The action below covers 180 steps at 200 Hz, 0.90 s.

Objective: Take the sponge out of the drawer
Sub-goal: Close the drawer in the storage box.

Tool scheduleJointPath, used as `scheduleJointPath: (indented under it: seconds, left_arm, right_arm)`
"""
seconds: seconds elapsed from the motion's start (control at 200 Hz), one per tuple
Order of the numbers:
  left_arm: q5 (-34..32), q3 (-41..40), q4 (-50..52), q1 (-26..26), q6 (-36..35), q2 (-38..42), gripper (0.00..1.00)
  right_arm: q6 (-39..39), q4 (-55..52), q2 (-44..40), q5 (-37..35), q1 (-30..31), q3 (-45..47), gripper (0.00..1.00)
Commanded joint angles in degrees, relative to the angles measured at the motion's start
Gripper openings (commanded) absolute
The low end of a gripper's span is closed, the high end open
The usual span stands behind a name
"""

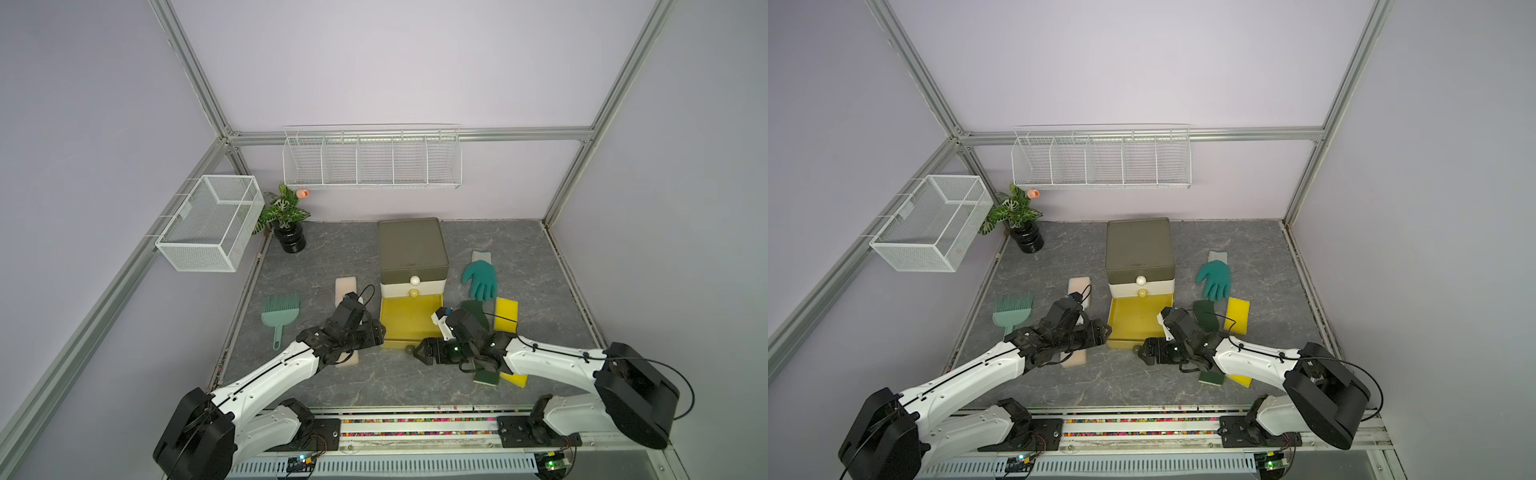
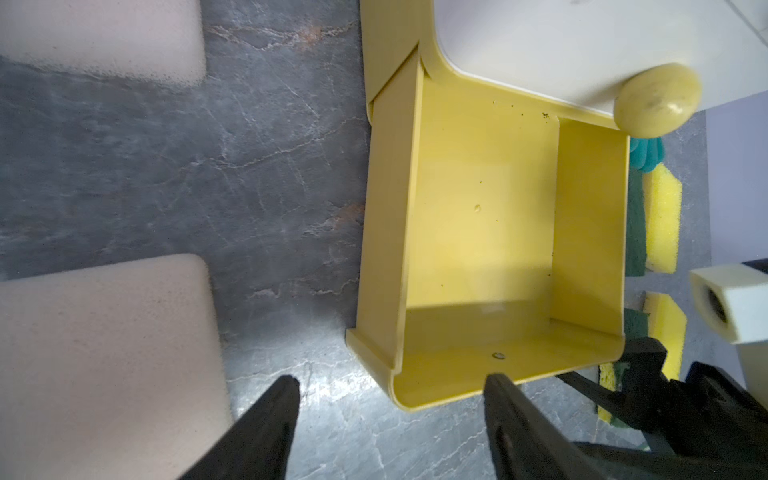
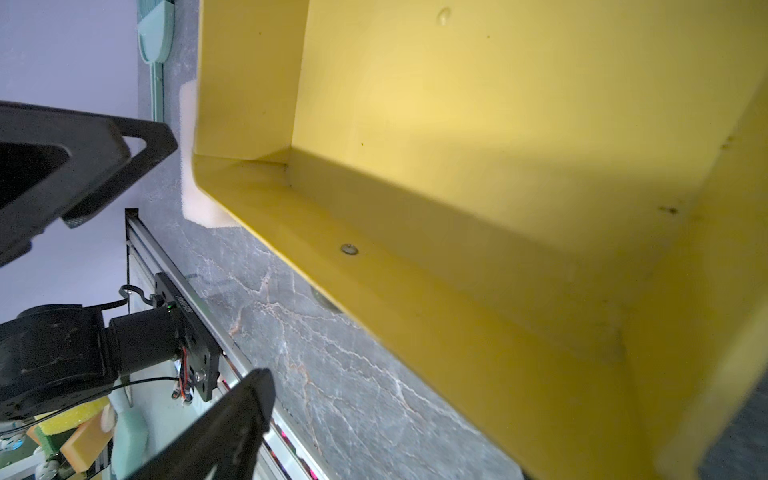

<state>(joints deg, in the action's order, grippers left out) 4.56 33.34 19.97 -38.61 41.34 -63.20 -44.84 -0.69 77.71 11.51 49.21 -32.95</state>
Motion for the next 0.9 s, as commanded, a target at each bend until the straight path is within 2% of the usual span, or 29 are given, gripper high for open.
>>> scheduleJointPath:
  seconds: [0.0,0.23,0.52,0.62,0.895]
  left_arm:
    - [-0.04,-1.09,-0.05,0.38,-0.43,1.08,0.75]
    - [-0.09,-1.24,0.16,0.37,-0.54,1.23,0.75]
    - [-0.42,-0.91,0.27,0.36,-0.51,1.31,0.75]
    - [-1.20,-1.09,0.51,0.38,-0.40,2.56,0.75]
    - [-3.09,-2.04,0.48,0.36,-0.30,7.77,0.78]
  right_arm:
    - [2.85,-1.59,0.74,-3.63,-0.56,-2.77,0.92]
    - [4.95,-1.46,-0.20,-6.83,-2.68,-2.92,0.92]
    - [5.91,2.00,3.96,-3.81,-5.18,-4.89,0.92]
    - [5.55,4.60,4.46,-2.38,-5.13,-4.59,0.93]
    - [6.81,9.91,3.30,-4.68,-5.16,-3.57,0.93]
